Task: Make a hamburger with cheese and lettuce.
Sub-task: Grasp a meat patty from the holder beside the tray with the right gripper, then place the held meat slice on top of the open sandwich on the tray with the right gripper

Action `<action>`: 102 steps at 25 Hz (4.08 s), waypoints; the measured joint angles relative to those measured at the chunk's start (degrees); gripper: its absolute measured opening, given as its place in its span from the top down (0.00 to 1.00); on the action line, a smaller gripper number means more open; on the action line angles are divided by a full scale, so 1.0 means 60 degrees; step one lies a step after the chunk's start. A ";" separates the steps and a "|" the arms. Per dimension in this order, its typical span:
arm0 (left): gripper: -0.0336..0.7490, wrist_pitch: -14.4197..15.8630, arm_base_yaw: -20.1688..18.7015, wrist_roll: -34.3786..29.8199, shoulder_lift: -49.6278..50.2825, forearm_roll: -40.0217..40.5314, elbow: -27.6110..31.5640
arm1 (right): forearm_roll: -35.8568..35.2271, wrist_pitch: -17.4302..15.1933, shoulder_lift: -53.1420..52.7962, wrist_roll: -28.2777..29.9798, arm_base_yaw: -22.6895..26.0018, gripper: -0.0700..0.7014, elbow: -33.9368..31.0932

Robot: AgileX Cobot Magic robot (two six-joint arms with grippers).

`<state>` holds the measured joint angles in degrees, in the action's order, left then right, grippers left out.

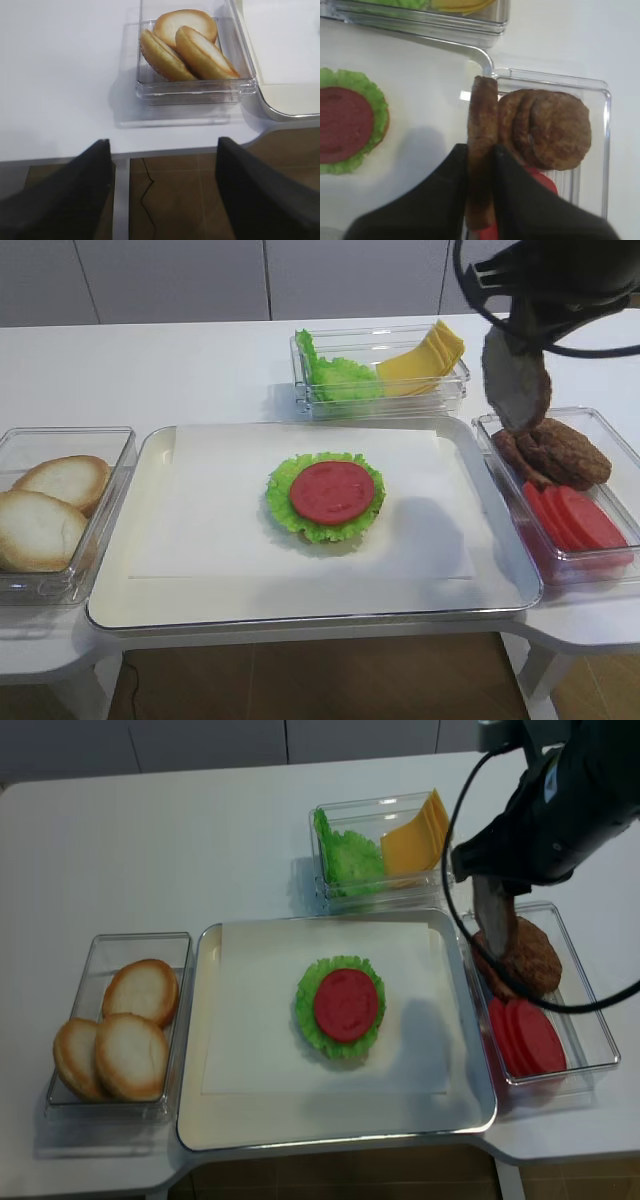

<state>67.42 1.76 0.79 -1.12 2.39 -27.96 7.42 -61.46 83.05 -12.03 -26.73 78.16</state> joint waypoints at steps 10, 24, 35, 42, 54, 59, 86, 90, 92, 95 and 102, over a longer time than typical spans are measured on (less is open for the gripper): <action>0.35 0.0000 0.0000 0.0000 0.0000 0.0000 0.0000 | 0.1366 0.0438 -0.0019 -0.1002 -0.2311 0.76 0.0000; 0.35 0.0000 0.0000 0.0000 0.0000 0.0000 0.0000 | 0.2606 0.0512 0.1842 -0.1058 -0.3423 0.76 0.0589; 0.35 0.0000 0.0000 0.0000 0.0000 0.0000 0.0000 | 0.3071 0.0554 0.2711 -0.0891 -0.3587 0.76 0.0977; 0.35 0.0000 0.0000 0.0000 0.0000 0.0000 0.0000 | 0.3093 0.0651 0.3068 -0.0789 -0.3831 0.76 0.1033; 0.35 0.0000 0.0000 0.0000 0.0000 0.0000 0.0000 | 0.3212 0.0651 0.3176 -0.0677 -0.3866 0.76 0.1033; 0.35 0.0000 0.0000 0.0000 0.0000 0.0000 0.0000 | 0.3212 0.0684 0.3176 -0.0677 -0.3866 0.76 0.1033; 0.35 0.0000 0.0000 0.0000 0.0000 0.0000 0.0000 | 0.3123 0.0725 0.3258 -0.0668 -0.3866 0.66 0.1033; 0.35 0.0000 0.0000 0.0000 0.0000 0.0000 0.0000 | 0.2828 0.0747 0.3258 -0.0668 -0.3866 0.64 0.1073; 0.35 0.0000 0.0000 0.0000 0.0000 0.0000 0.0000 | 0.2660 0.0768 0.3258 -0.0668 -0.3866 0.64 0.1152; 0.35 0.0000 0.0000 0.0000 0.0000 0.0000 0.0000 | 0.2505 0.0789 0.3258 -0.0685 -0.3866 0.64 0.1269; 0.35 0.0000 0.0000 0.0000 0.0000 0.0000 0.0000 | 0.2022 0.0623 0.3258 -0.0685 -0.3866 0.63 0.1543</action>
<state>67.42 1.76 0.79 -1.12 2.39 -27.96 19.55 -57.72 102.59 -16.14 -49.93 87.42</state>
